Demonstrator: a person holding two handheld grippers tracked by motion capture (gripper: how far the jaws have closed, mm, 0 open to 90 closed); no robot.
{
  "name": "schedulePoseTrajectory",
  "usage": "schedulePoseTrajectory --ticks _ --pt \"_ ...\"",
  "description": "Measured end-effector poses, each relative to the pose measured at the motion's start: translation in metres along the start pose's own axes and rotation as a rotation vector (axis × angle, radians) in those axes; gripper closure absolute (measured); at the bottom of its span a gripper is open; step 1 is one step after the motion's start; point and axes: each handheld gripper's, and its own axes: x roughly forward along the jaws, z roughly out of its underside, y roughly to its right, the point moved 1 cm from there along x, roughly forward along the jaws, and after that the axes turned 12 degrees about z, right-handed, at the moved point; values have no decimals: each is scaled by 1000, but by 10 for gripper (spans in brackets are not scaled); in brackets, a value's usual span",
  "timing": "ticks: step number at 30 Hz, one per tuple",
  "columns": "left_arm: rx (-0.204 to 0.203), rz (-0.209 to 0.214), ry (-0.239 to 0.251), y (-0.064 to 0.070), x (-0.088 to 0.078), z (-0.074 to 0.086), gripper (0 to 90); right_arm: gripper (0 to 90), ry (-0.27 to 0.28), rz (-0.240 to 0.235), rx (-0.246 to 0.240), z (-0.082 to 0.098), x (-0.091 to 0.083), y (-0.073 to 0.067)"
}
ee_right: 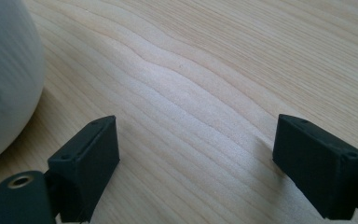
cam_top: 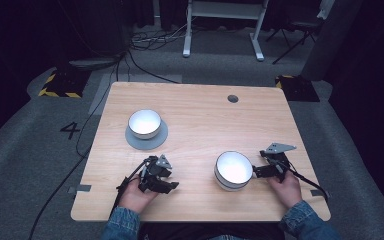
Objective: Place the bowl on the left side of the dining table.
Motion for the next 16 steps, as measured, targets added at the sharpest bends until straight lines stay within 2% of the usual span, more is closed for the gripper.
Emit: schedulePoseTrajectory --ticks 2,5,6,7,8,9,10,11,12,16 --pt "9 -15 2 2 3 1 461 145 0 1 -1 0 0 0" --pt "9 -14 3 2 3 0 454 145 0 0 -1 0 0 0" --pt "30 7 21 0 4 1 442 145 1 1 -1 0 0 0" --pt "55 -10 49 -1 5 2 428 145 1 0 -1 0 0 0" --pt "43 -13 57 2 6 6 406 146 1 0 -2 0 0 0" --pt "101 -16 82 1 9 8 378 145 2 0 -2 0 0 0" --pt "152 -42 104 2 12 12 358 146 1 0 -1 0 0 0" --pt "192 -50 142 2 15 16 338 145 0 1 -1 0 0 0" --pt "176 -39 147 1 15 17 325 145 0 1 0 0 0 0" --pt "178 -50 143 1 15 16 304 145 0 0 -1 0 0 0"
